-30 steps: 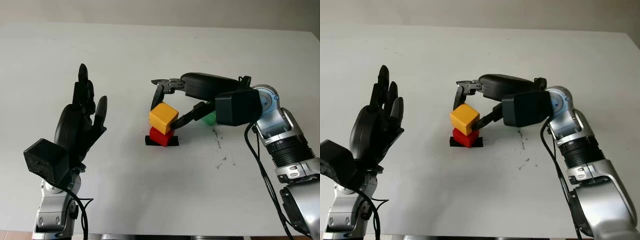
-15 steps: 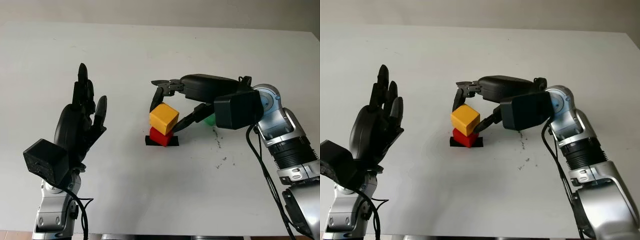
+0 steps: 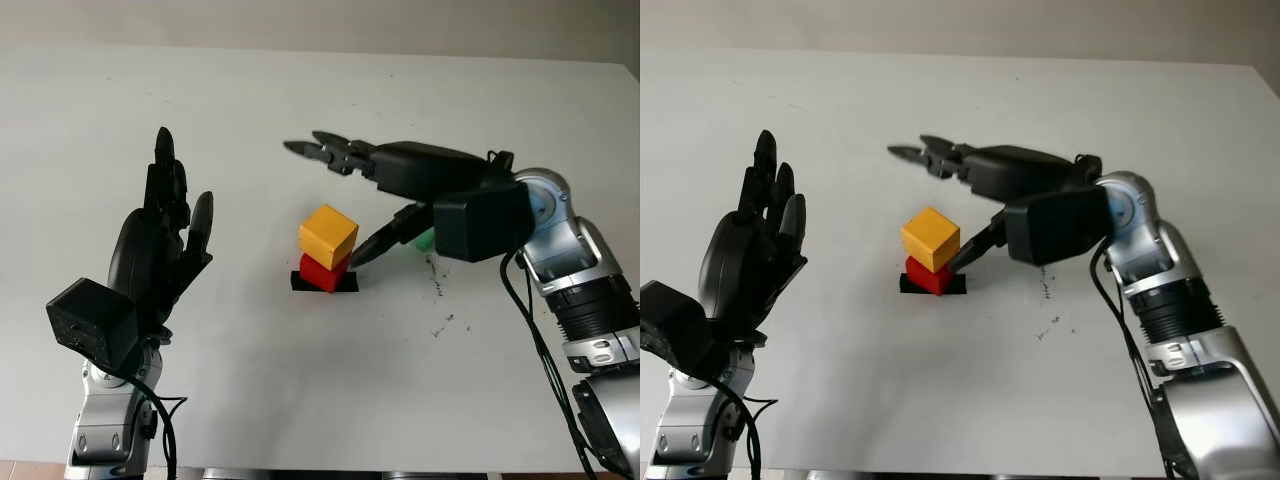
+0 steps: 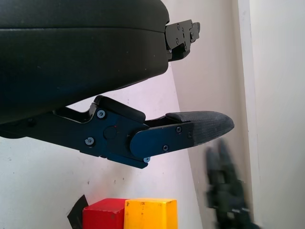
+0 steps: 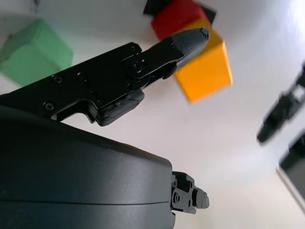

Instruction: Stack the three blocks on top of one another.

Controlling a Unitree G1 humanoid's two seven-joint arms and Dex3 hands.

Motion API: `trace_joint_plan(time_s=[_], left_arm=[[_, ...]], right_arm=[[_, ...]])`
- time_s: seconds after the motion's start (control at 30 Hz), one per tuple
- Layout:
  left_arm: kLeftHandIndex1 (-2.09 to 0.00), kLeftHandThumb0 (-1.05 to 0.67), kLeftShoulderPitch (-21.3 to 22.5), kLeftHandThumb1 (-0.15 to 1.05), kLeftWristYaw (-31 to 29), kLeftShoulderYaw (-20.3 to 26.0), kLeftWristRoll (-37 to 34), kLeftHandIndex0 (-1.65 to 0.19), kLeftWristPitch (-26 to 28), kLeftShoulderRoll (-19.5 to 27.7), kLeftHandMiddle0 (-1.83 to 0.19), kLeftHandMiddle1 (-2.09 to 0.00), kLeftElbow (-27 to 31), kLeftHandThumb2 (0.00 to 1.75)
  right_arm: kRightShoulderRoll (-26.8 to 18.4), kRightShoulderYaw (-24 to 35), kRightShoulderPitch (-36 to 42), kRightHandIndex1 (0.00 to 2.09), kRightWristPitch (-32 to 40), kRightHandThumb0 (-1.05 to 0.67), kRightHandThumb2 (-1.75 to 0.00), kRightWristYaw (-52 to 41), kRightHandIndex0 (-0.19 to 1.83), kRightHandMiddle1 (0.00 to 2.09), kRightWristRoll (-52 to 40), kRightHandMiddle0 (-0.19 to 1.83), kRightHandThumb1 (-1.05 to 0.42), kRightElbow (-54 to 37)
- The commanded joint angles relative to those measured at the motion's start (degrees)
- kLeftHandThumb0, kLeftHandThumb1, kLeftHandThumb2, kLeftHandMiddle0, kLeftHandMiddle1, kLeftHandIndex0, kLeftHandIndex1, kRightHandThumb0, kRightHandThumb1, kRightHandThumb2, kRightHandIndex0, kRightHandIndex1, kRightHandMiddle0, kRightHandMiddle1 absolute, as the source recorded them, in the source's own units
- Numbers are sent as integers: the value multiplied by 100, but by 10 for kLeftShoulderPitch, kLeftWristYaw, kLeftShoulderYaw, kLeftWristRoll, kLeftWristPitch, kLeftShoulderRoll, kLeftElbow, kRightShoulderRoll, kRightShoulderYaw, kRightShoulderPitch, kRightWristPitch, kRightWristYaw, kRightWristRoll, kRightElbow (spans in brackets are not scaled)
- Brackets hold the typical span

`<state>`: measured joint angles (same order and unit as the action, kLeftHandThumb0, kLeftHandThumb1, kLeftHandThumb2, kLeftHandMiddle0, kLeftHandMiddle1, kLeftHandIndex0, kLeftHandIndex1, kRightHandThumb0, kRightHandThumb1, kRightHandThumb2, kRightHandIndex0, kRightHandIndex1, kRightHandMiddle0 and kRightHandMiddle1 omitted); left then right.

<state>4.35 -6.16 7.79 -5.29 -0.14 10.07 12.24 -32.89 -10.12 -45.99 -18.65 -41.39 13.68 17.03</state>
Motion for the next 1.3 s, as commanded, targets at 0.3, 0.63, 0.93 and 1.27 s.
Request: trace_joint_plan(time_s=[0.3, 0.63, 0.93, 1.27], left_arm=[[0, -68, -4, 105, -2, 4, -2, 19, -11, 2, 19, 0, 4, 56], [0, -68, 5, 105, -2, 6, -3, 19, -6, 3, 19, 0, -6, 56], [0, -67, 5, 105, -3, 9, -6, 19, -8, 5, 19, 0, -2, 55], [0, -66, -1, 105, -14, 9, -5, 19, -17, 11, 19, 0, -7, 58]], right_arm=[[-102, 79, -43, 0, 7, -81, -5, 17, -19, 7, -17, -6, -87, -10], [-161, 32, -7, 3, -25, -71, -5, 7, -17, 12, 67, 6, -87, 13], [-177, -13, 23, 6, -53, -62, -5, 52, -14, 13, 187, 17, -84, 3], [-182, -60, 18, 6, -116, -52, -5, 106, -13, 10, 258, 21, -84, 80]])
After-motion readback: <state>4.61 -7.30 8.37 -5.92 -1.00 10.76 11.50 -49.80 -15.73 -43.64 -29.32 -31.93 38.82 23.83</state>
